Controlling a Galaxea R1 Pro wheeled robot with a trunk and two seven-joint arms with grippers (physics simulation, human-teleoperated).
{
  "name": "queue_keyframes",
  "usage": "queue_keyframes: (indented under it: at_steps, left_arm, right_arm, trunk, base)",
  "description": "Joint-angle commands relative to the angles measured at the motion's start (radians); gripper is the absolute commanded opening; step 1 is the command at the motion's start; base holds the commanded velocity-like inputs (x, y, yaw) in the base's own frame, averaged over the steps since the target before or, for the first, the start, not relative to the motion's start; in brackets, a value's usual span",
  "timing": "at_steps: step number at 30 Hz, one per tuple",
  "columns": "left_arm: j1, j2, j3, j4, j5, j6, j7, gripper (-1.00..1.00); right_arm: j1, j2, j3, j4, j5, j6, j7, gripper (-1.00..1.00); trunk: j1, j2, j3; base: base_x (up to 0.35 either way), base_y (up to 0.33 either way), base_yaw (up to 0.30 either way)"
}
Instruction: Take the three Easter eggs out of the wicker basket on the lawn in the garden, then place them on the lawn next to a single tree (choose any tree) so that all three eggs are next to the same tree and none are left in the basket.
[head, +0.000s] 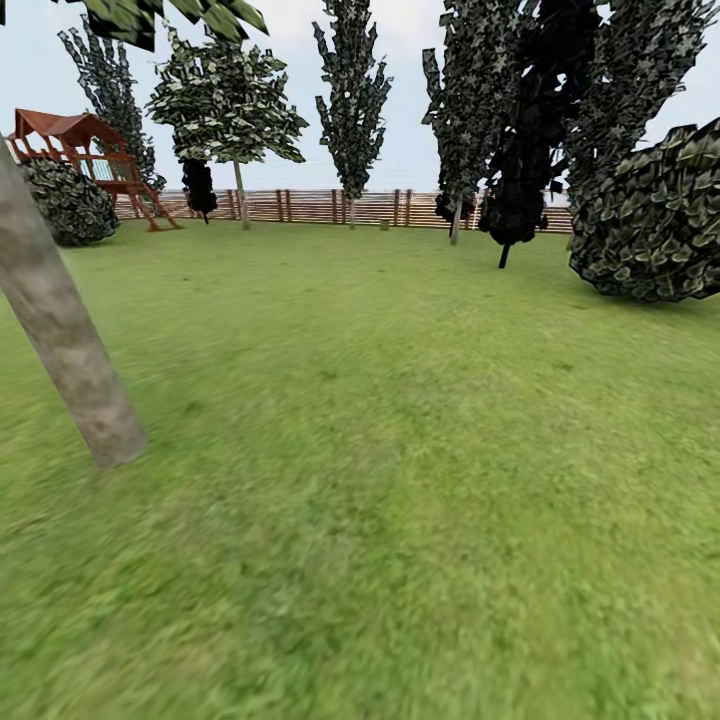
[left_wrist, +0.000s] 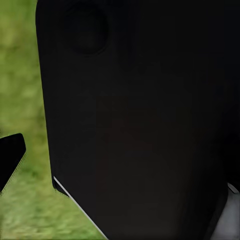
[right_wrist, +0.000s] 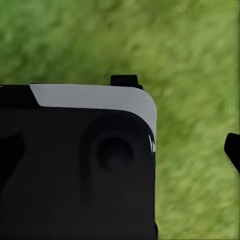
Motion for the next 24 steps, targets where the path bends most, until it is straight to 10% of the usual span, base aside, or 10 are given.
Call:
queue_keyframes:
  at_steps: [1,24]
  left_arm:
    - [0.0,0.0,0.003,0.0,0.001,-0.002,-0.001,1.0]
    - [0.0,0.0,0.003,0.0,0.001,-0.002,0.0,1.0]
  right_arm:
    - [-0.001,0.0,-0.005,0.001,0.002,-0.004,0.003,1.0]
    - [-0.001,0.0,-0.005,0.001,0.002,-0.004,0.003,1.0]
  trunk:
    - [0.001,0.0,-0.001]
    - [0.001,0.0,-0.001]
  base:
    - [0.338,0.0,0.0]
    - [0.338,0.0,0.0]
